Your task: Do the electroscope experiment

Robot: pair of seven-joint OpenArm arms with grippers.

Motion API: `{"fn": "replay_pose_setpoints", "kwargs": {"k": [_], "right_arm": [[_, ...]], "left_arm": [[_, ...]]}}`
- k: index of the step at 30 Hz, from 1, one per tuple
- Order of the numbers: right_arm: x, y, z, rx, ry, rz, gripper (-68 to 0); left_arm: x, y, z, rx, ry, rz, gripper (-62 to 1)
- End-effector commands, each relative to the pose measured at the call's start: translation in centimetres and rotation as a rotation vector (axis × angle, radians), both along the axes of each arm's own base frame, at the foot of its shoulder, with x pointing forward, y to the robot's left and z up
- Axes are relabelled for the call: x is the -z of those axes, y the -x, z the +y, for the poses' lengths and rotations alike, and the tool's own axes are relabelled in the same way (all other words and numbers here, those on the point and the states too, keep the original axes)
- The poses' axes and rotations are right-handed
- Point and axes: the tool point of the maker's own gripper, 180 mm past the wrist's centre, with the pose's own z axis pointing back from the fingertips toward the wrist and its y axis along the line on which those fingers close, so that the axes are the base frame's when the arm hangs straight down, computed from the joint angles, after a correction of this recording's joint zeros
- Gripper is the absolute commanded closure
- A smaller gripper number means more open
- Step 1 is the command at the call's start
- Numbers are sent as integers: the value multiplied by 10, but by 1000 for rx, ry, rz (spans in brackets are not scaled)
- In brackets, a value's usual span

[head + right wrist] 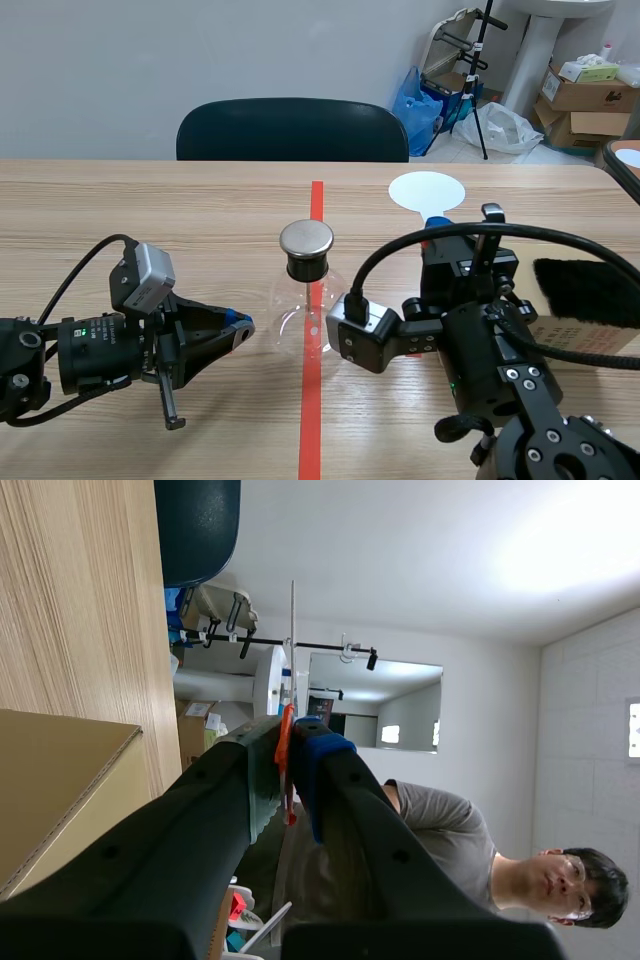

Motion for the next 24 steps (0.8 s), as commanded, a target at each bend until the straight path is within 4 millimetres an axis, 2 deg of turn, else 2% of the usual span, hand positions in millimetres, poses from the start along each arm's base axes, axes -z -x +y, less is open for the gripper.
{"fn": "replay_pose_setpoints", "kwargs": {"k": [1,14,24], "right_arm": [[-11,-4,1,-2,-10,-35,-11],[-10,-3,4,-20,-9,-34,-11],[-8,6,34,-195,7,-25,-11]], "left_arm": [[-11,-5,-4,-5,37,-24,-42],[-11,-5,-4,-5,37,-24,-42],[-11,-5,-4,-5,37,-24,-42]]}}
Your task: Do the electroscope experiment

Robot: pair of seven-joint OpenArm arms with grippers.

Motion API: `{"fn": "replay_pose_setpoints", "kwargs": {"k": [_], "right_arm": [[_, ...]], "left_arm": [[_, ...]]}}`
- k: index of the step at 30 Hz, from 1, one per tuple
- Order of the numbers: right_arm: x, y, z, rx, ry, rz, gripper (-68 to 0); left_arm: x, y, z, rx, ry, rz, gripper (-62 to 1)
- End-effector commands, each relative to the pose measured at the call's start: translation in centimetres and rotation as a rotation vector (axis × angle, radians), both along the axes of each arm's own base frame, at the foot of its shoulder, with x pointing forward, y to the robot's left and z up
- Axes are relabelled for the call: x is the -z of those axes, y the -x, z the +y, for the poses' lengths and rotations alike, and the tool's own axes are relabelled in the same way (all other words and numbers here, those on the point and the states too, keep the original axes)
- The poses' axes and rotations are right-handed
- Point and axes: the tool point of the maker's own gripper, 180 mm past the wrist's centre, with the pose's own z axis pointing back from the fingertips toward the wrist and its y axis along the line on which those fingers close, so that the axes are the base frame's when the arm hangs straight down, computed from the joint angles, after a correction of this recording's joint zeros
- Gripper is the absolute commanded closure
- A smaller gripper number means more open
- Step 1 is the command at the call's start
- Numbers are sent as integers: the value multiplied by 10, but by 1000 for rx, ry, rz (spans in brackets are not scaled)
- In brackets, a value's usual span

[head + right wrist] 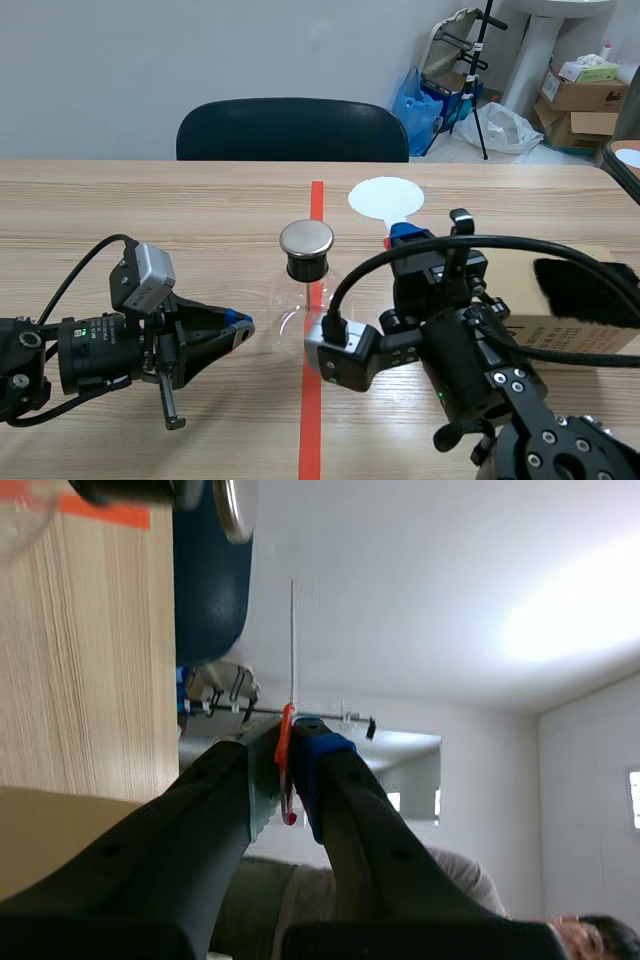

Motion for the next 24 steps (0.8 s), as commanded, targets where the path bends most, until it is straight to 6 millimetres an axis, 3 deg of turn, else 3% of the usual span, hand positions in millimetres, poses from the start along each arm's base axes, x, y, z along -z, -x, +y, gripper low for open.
{"fn": "replay_pose_setpoints", "kwargs": {"k": [1,13,24], "right_arm": [[-11,-2,6,-30,0,-40,-11],[-6,18,41,-256,12,-19,-11],[-5,24,49,-309,15,-14,-11]], "left_arm": [[-11,-5,-4,-5,37,-24,-42],[-11,-5,-4,-5,37,-24,-42],[-11,-5,-4,-5,37,-24,-42]]}}
